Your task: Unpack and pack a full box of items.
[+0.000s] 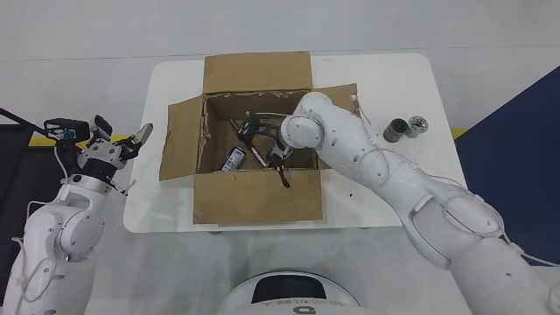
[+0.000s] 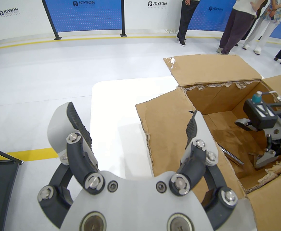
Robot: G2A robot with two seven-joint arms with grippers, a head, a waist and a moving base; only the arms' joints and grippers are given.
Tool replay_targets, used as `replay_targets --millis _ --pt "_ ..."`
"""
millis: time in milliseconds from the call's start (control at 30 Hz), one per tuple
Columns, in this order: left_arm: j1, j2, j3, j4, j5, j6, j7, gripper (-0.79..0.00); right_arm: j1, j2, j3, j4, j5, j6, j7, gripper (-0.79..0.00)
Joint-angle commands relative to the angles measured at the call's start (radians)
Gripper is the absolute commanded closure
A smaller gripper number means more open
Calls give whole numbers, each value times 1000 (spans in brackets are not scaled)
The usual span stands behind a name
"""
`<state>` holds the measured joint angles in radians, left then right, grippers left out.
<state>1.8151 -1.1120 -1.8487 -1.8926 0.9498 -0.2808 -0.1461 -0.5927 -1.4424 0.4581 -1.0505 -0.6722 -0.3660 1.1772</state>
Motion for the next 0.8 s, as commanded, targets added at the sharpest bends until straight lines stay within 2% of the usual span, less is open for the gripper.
replay_targets --millis 0,233,333,400,433,533,567,633,667,767 --pt "0 0 0 0 0 0 0 -785 -4 -5 -7 21 -6 0 -8 -767" --pt "0 0 0 0 0 0 0 -785 10 -40 -45 91 -68 76 -36 -754" --pt "0 0 0 0 0 0 0 -785 15 -60 -78 112 -108 100 -1 -668" --pt "0 0 0 0 0 0 0 -785 21 -75 -94 128 -121 115 13 -582" --pt "0 0 0 0 0 0 0 -785 26 -82 -99 137 -128 122 16 -434" --pt "0 0 0 0 0 0 0 -785 38 -100 -107 152 -143 137 7 -231" --pt "0 0 0 0 0 0 0 -785 42 -104 -107 155 -148 143 0 -200" --pt "0 0 0 0 0 0 0 -785 46 -109 -104 159 -163 161 -14 -31" --pt "0 0 0 0 0 0 0 -785 48 -111 -101 161 -171 172 -21 0" --pt "0 0 0 0 0 0 0 -785 48 -112 -91 158 -184 187 -27 0"
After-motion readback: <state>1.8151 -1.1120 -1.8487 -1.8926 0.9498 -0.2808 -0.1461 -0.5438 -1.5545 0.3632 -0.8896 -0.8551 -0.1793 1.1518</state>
